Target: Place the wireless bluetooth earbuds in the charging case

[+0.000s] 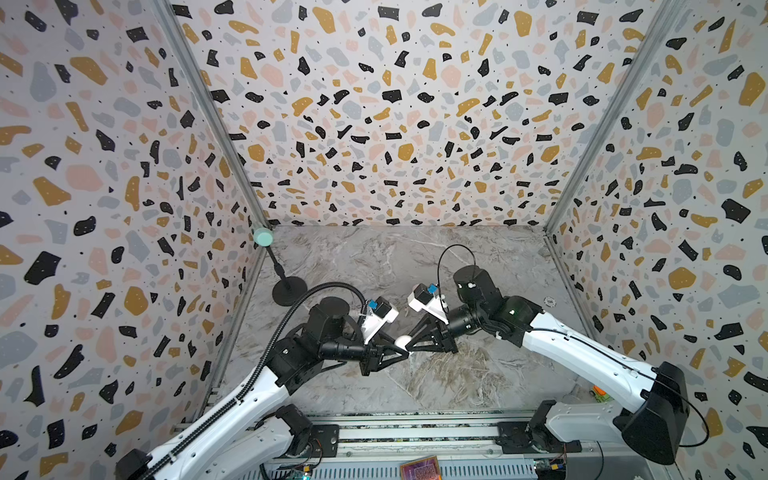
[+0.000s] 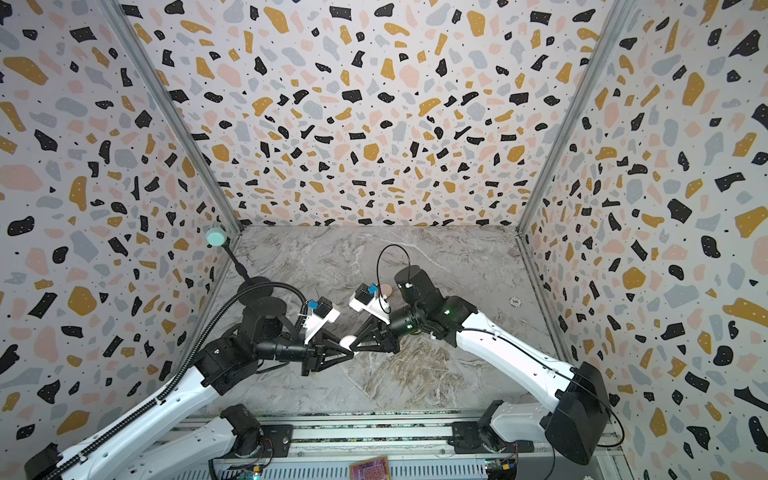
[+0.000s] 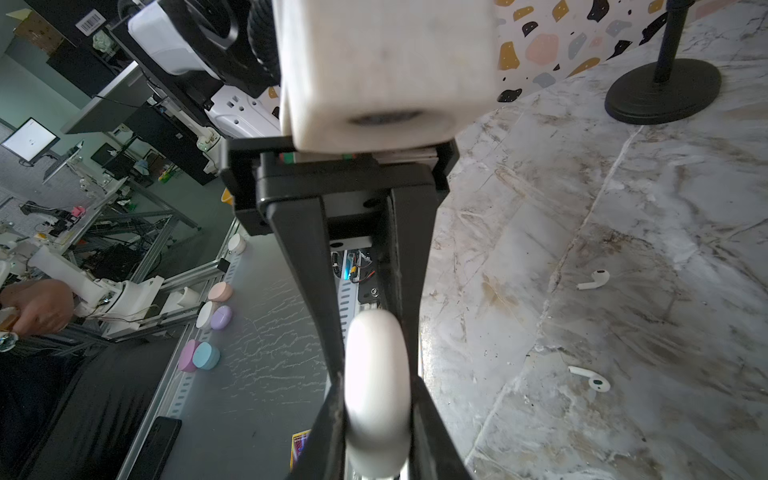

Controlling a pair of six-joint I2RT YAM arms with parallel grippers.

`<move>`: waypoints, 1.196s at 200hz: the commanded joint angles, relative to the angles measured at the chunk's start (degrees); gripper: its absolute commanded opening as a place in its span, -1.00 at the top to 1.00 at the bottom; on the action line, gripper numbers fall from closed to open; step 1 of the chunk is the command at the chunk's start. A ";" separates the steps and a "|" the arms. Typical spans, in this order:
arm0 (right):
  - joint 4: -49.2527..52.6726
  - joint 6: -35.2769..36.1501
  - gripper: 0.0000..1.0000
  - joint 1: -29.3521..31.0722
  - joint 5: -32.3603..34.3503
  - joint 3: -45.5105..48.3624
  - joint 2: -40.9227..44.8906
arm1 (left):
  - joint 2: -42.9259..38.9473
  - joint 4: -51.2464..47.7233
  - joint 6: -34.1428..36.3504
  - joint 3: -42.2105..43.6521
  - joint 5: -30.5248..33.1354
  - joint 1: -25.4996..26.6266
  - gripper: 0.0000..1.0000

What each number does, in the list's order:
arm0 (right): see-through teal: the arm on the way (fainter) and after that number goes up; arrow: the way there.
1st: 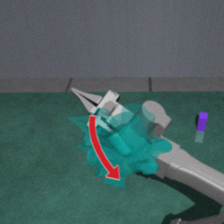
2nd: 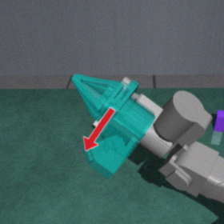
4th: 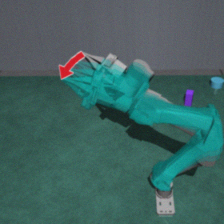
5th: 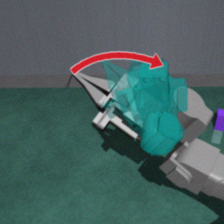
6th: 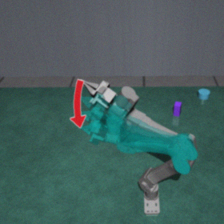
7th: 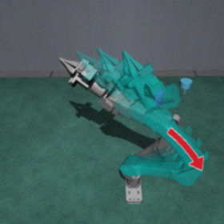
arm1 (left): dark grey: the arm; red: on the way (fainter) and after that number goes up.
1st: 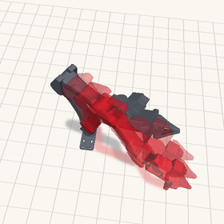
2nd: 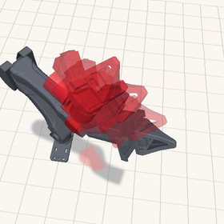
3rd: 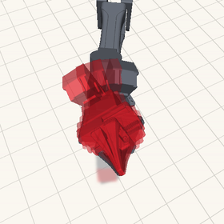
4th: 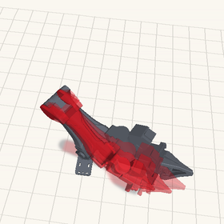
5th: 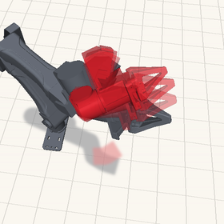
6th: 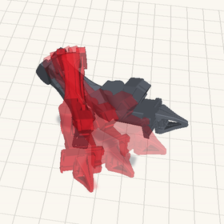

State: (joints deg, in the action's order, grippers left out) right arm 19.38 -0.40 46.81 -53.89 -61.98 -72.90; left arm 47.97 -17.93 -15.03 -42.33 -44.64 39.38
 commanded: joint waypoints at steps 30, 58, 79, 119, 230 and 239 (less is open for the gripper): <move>-2.02 -2.21 -0.58 0.39 7.77 0.58 5.14 | -4.67 14.27 -2.82 4.10 8.42 0.00 1.00; -3.10 -4.20 -0.95 0.30 13.85 1.27 7.75 | -8.19 21.98 -0.46 8.19 13.55 0.00 1.00; -4.80 -6.46 -0.98 0.38 14.99 2.67 10.00 | -9.23 24.76 1.41 10.42 19.39 0.00 1.00; -14.38 -12.16 -0.98 0.65 20.30 10.38 16.44 | -14.98 41.98 3.96 21.12 26.49 0.00 1.00; -28.59 -2.05 -0.98 10.39 42.66 15.69 12.88 | -27.85 43.37 5.85 28.70 27.99 3.65 1.00; -29.27 -1.13 -0.98 10.48 43.26 15.49 12.20 | -27.86 43.18 5.42 28.77 27.35 3.79 1.00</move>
State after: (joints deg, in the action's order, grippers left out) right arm -5.23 -5.74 56.64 -15.55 -44.45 -59.75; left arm 20.47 22.79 -8.71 -12.69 -16.01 42.50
